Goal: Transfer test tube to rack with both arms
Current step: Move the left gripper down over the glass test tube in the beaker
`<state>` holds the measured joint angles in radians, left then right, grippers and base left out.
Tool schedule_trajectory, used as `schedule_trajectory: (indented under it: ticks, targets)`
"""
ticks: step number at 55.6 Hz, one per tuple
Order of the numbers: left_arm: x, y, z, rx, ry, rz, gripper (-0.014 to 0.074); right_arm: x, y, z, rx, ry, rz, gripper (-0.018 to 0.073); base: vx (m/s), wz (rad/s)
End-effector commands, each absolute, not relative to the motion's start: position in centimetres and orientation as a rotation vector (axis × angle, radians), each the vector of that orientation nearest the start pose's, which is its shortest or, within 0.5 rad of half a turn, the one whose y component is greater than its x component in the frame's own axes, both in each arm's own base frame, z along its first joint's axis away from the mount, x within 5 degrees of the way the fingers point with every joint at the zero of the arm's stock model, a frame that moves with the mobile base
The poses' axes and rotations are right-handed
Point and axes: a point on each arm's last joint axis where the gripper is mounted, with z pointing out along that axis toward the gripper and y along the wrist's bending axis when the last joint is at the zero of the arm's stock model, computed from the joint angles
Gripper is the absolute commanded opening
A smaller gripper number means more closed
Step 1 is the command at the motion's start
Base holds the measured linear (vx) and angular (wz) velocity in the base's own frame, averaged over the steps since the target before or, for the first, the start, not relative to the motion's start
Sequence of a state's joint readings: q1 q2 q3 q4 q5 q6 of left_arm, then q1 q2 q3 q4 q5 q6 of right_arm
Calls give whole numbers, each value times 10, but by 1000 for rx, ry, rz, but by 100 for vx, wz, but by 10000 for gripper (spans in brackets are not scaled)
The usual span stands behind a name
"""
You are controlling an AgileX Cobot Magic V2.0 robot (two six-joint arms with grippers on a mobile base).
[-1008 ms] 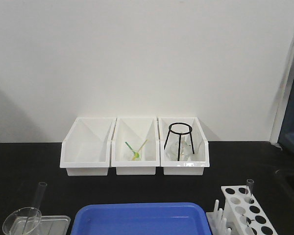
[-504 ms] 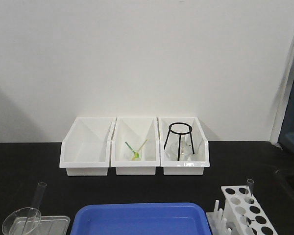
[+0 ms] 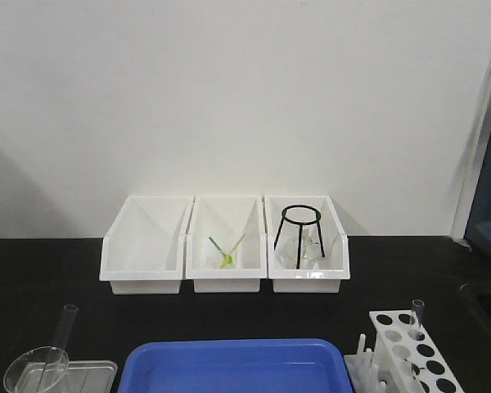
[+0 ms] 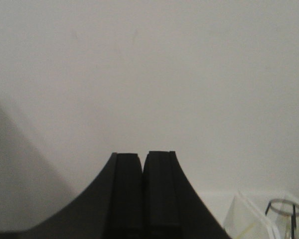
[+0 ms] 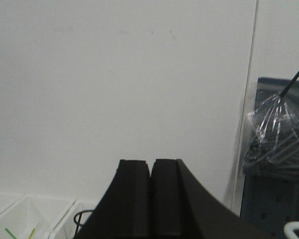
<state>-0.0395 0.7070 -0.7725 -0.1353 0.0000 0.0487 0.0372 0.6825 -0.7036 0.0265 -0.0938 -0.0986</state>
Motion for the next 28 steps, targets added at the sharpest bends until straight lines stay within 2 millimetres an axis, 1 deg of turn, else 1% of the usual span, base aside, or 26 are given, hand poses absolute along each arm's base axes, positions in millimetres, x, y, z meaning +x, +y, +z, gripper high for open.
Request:
schedule_trajectory:
  ticks: [1,5,8,15,22,28]
  targets:
    - [162,-6,416,-39,1407,-100,3,157,5,411,-72,1284,-49,-7,0,0]
    - [170,-6,412,-40,1428,-99,5,167,5,407,-71,1302,-48,2,0,0]
    - [173,-6,410,-41,1437,-98,8,170,5,405,-67,1312,-43,13,0,0]
    - [175,-6,409,-42,1437,-97,56,174,5,403,-67,1326,-43,88,0,0]
    - [175,-6,409,-42,1438,-98,156,174,5,403,-66,1330,-41,235,0,0]
    - [175,-6,409,-41,1444,-98,288,174,5,402,-51,1332,-27,433,0,0]
